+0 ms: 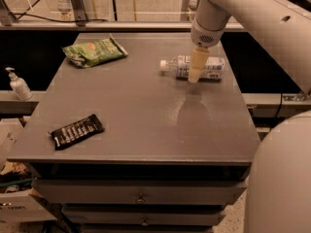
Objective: Place blue plastic bottle upright
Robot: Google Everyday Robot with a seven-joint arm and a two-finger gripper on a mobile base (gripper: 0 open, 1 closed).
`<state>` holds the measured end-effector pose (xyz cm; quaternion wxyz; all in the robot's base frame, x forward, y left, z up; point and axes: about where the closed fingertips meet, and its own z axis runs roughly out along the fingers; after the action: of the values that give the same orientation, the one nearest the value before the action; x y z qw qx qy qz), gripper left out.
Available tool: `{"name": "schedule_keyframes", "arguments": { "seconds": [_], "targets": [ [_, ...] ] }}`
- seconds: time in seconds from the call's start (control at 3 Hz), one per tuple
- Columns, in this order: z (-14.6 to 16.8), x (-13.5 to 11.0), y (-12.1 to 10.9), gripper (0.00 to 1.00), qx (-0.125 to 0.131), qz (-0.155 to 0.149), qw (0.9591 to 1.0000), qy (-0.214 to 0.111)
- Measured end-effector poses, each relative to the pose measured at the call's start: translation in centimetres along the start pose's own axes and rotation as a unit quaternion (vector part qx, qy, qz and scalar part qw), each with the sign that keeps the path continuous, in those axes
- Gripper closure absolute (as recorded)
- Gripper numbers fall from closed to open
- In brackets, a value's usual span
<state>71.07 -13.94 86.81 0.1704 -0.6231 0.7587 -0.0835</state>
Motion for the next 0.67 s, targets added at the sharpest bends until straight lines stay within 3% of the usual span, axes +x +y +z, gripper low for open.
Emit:
{"name": "schedule_keyframes", "arguments": {
  "seconds": [0.67],
  "targets": [
    [2.4,-1.57,0.22,0.0,-0.027,0.003,0.9996,0.009]
  ]
}}
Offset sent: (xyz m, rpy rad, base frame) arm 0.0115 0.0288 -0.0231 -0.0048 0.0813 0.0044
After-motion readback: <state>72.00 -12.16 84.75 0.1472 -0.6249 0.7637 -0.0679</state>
